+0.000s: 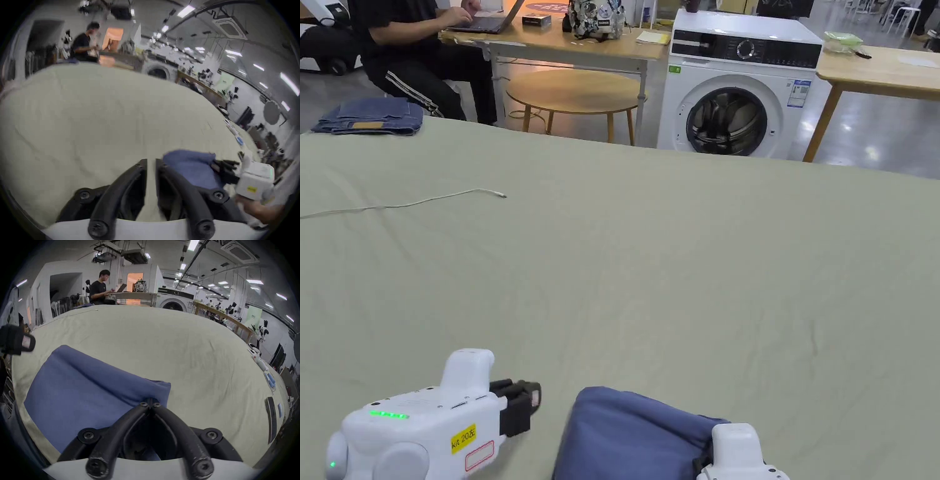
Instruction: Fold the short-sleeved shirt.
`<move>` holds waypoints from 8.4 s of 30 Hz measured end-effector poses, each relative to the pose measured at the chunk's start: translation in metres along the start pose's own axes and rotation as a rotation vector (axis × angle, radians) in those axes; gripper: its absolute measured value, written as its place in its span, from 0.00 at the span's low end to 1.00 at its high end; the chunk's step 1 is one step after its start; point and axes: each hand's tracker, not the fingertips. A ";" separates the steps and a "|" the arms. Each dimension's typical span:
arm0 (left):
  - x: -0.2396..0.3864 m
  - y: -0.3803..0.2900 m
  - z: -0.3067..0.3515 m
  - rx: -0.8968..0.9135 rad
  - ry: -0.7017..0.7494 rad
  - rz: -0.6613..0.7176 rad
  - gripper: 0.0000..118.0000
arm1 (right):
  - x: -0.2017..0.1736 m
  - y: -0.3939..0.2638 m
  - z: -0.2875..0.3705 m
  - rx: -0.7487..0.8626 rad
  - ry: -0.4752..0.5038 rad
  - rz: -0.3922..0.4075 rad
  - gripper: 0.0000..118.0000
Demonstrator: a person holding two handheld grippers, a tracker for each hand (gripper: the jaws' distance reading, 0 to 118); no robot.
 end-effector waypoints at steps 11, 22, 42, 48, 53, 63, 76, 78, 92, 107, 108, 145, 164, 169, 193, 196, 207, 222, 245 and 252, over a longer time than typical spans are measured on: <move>-0.030 -0.009 -0.071 -0.336 -0.445 0.294 0.61 | 0.007 -0.002 -0.004 -0.017 0.018 -0.036 0.00; -0.036 -0.034 -0.114 -0.386 -0.569 0.440 0.19 | 0.015 -0.006 -0.007 -0.027 0.033 -0.080 0.00; -0.016 0.007 -0.070 -0.331 -0.578 0.383 0.12 | 0.026 0.011 0.007 0.074 0.051 -0.080 0.00; -0.033 0.023 -0.041 -0.308 -0.536 0.362 0.12 | 0.028 0.050 0.019 0.189 0.049 -0.067 0.00; -0.072 0.038 -0.015 -0.258 -0.464 0.362 0.12 | 0.019 0.080 0.019 0.219 0.052 -0.052 0.00; -0.182 0.064 0.091 -0.118 -0.219 0.407 0.12 | -0.015 0.121 0.012 0.239 0.083 -0.029 0.00; -0.315 0.113 0.193 -0.115 0.067 0.506 0.12 | -0.049 0.129 0.002 0.221 0.127 0.020 0.00; -0.328 0.121 0.201 -0.124 0.111 0.515 0.12 | -0.052 0.128 0.001 0.210 0.127 0.025 0.00; -0.370 0.140 0.204 -0.197 0.442 0.459 0.28 | -0.059 0.125 -0.012 0.176 0.122 0.057 0.00; -0.310 0.149 0.193 -0.055 0.625 0.227 0.48 | -0.050 0.129 -0.010 0.188 0.121 0.035 0.00; -0.307 0.150 0.185 -0.039 0.586 0.216 0.48 | -0.048 0.128 -0.009 0.191 0.117 0.034 0.00; 0.075 0.074 0.003 0.581 0.348 -0.241 0.00 | 0.057 0.131 0.048 0.475 -0.092 -0.174 0.00; 0.076 0.078 0.015 0.665 0.416 -0.291 0.00 | 0.054 0.131 0.059 0.589 -0.112 -0.158 0.00; 0.076 0.080 0.016 0.673 0.430 -0.293 0.17 | 0.055 0.129 0.058 0.582 -0.118 -0.163 0.13; 0.066 0.091 0.013 0.673 0.404 -0.220 0.74 | 0.071 0.138 0.043 0.558 -0.029 -0.177 0.78; 0.066 0.092 0.014 0.671 0.396 -0.220 0.74 | 0.070 0.142 0.041 0.546 -0.077 -0.192 0.78; 0.068 0.096 0.009 0.648 0.411 -0.214 0.74 | 0.069 0.154 0.036 0.513 -0.121 -0.227 0.78; 0.070 0.095 0.005 0.662 0.407 -0.186 0.74 | 0.058 0.169 0.046 0.450 -0.084 -0.313 0.78; 0.062 0.088 -0.005 0.684 0.433 -0.229 0.74 | 0.066 0.172 0.046 0.437 -0.114 -0.335 0.78; 0.064 0.088 -0.007 0.678 0.433 -0.213 0.74 | 0.065 0.171 0.040 0.423 -0.122 -0.319 0.78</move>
